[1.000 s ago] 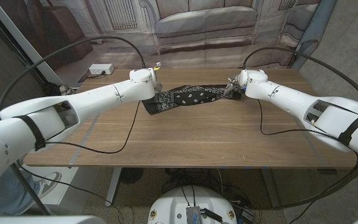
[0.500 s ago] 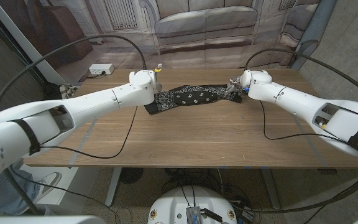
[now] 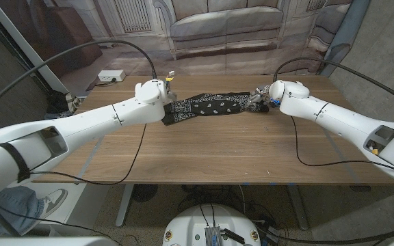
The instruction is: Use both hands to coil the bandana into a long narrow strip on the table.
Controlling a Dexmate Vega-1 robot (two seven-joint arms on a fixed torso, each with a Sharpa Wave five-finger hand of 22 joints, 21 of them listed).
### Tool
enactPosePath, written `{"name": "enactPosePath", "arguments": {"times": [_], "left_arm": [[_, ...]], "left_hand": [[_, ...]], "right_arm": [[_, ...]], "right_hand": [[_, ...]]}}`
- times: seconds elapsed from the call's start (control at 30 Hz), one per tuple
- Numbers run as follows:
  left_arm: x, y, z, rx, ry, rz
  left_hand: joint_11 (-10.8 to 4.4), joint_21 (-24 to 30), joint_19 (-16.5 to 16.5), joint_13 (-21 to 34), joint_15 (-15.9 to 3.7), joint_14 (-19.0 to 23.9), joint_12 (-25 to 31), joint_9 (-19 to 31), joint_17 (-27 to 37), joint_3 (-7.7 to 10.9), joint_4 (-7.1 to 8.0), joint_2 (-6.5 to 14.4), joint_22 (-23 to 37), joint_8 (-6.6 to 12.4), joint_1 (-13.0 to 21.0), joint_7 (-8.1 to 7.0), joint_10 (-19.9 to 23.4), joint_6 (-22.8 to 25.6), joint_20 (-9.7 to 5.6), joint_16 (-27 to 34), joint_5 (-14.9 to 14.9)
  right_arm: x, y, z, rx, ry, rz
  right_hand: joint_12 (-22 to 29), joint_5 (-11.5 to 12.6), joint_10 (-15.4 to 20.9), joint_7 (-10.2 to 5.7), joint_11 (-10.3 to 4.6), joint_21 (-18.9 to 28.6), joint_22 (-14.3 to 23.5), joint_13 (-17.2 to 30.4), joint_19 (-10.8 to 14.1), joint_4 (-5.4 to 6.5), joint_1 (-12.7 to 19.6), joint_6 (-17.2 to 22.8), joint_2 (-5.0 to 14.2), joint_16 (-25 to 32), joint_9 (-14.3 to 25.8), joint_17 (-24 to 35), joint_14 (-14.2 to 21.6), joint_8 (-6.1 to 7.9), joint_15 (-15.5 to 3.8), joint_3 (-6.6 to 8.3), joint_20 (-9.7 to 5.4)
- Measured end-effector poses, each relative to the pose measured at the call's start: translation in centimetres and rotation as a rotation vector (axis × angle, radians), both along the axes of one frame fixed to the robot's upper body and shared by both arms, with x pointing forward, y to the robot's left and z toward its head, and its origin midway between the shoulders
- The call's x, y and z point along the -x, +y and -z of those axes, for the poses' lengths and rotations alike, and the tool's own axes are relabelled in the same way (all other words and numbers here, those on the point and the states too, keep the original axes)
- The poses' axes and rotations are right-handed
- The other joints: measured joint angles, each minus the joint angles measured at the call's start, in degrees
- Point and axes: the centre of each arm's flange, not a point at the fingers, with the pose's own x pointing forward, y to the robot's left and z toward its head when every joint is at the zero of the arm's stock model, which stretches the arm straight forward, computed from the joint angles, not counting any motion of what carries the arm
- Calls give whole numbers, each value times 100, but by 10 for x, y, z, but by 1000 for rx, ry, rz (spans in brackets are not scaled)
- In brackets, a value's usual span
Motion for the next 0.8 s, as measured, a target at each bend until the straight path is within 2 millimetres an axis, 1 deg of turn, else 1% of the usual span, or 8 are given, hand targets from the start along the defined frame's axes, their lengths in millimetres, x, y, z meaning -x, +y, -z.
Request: {"name": "enactPosePath", "arguments": {"times": [0.07,0.23,0.33,0.53,0.6,0.7,0.73,0.8], "left_arm": [[3,0,1,4,-5,2],[16,2,4,40,-20,20],[22,3,7,81,-30,37],[30,5,17,205,-74,95],[31,2,17,241,-104,125],[33,0,17,296,-141,165],[34,8,20,347,-146,164],[35,10,20,404,-174,205]], "left_hand": [[24,0,-40,-18,-3,-47,0,0,0,-16,16,0,0,0,0,32,-84,-47,24,0,0],[13,0,-100,-26,-1,-110,36,0,0,-73,73,-60,0,24,-61,13,-158,-90,3,0,0],[-11,0,-98,-26,-7,-104,68,0,26,-133,172,89,0,72,-210,-17,-133,-60,1,64,0],[-103,45,6,-53,-197,-57,155,0,26,-207,416,218,0,136,-477,-145,-41,73,-105,110,0],[-120,45,-15,-53,-231,-41,156,-1,26,-252,461,275,0,171,-564,-153,-15,120,-187,110,0],[-111,45,-16,-70,-289,-97,156,-1,26,-291,499,227,-1,171,-636,-184,11,151,-288,110,0],[-111,45,-15,-78,-295,-103,156,-1,26,-307,516,250,-1,171,-680,-184,11,151,-288,110,0],[-111,45,-5,-79,-319,-122,156,-1,22,-338,546,249,-1,171,-687,-164,11,172,-360,110,0]], "right_arm": [[5,-2,1,-9,-8,-7],[18,-8,5,-56,-35,-27],[26,-12,9,-89,-61,-45],[41,-21,17,-176,-141,-104],[46,-30,22,-209,-158,-112],[52,-33,26,-294,-213,-170],[53,-34,26,-303,-218,-174],[57,-40,30,-367,-248,-200]], "right_hand": [[13,0,-59,23,1,-44,0,0,-75,33,-77,-93,17,0,0,0,-49,0,23,-33,73],[50,0,-319,107,133,-435,-27,0,-958,133,-411,-268,22,24,-53,0,-477,29,169,-133,68],[50,0,-422,136,190,-509,-50,0,-1177,157,-444,-297,9,24,-53,0,-632,50,234,-157,32],[50,0,-458,147,193,-508,-53,0,-1192,180,-540,-308,35,24,-80,0,-656,50,247,-180,25],[71,0,-458,147,193,-501,-53,0,-1119,198,-567,-308,60,24,-80,0,-677,50,268,-197,-48],[113,0,-404,178,247,-442,-53,-1,-1030,228,-655,-339,69,61,-80,0,-678,71,269,-228,-137],[135,0,-396,178,255,-440,-53,0,-1007,228,-680,-339,50,68,-79,0,-674,71,265,-228,-160],[135,0,-379,196,299,-437,-53,-1,-966,251,-713,-327,60,68,-80,0,-676,71,224,-251,-200]]}}
